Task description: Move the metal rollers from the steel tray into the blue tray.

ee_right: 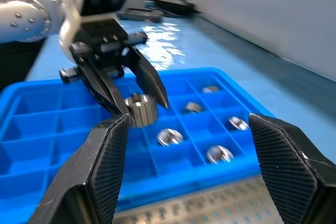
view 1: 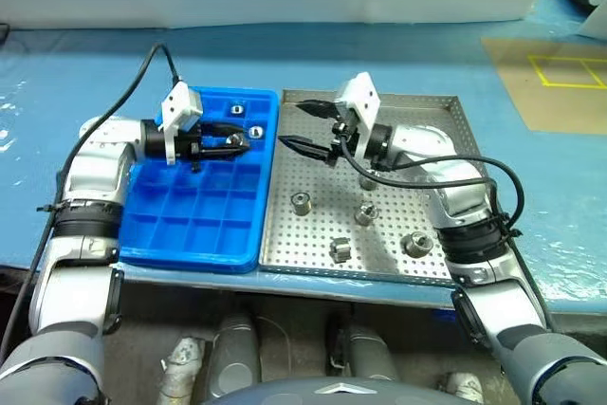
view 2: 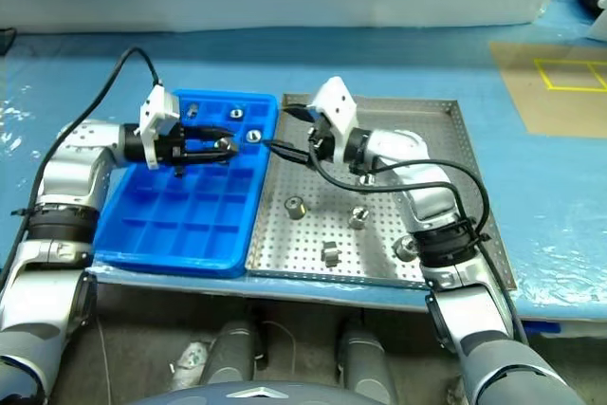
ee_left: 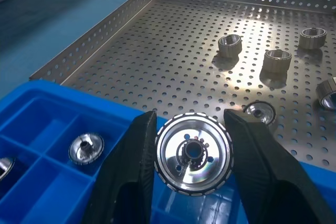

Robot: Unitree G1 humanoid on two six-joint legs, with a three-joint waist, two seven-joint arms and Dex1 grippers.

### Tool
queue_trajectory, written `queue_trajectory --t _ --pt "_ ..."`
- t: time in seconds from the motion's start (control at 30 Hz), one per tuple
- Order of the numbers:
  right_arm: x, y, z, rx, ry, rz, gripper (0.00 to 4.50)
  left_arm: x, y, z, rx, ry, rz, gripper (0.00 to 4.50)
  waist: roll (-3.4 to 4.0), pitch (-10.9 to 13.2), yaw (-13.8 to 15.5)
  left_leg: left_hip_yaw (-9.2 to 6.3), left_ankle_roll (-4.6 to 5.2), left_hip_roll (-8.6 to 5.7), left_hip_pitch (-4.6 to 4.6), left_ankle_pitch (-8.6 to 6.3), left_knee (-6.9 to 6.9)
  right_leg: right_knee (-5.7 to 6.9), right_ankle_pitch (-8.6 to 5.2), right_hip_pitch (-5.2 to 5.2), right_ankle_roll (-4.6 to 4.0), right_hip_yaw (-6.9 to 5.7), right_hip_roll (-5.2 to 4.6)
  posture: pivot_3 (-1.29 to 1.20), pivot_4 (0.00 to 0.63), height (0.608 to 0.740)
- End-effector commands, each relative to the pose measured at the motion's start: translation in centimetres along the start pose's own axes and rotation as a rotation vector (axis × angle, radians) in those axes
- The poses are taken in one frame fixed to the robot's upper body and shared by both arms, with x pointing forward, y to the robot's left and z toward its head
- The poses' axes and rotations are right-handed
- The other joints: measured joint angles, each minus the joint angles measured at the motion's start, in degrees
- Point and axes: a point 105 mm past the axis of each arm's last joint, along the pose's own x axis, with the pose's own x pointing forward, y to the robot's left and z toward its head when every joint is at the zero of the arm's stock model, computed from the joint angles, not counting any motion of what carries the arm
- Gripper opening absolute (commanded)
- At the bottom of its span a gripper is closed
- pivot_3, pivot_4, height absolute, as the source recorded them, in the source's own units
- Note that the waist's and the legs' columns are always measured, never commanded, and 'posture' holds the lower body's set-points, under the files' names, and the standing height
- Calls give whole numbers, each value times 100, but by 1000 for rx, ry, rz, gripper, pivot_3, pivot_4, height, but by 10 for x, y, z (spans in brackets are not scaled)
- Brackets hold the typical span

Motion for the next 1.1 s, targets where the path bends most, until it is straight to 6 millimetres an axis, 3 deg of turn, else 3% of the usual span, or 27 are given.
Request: queue_trajectory --t 0.03,0.33,0.57,1.1 --pt "14 11 12 -37 -43 133 3717 -22 -3 16 32 -36 87 1664 0 0 84 -2 -9 0 0 6 0 0 0 0 0 0 0 159 150 740" --pt "52 26 10 -22 -90 252 3717 -73 -7 1 -33 0 339 1664 -3 0 281 -17 -25 -3 -24 15 -2 4 -2 -22 -4 -16 5 306 150 740" --pt "53 27 0 8 -84 234 3717 -92 -21 -21 -103 23 459 1664 -8 -2 431 -23 -27 -3 -49 16 6 4 -2 -36 -3 -28 3 310 150 740" --pt "41 15 -5 11 -51 154 3717 -84 -14 -63 -215 35 551 1664 -13 -5 424 -39 -51 -1 -43 31 31 36 1 -36 1 -28 8 266 150 740"
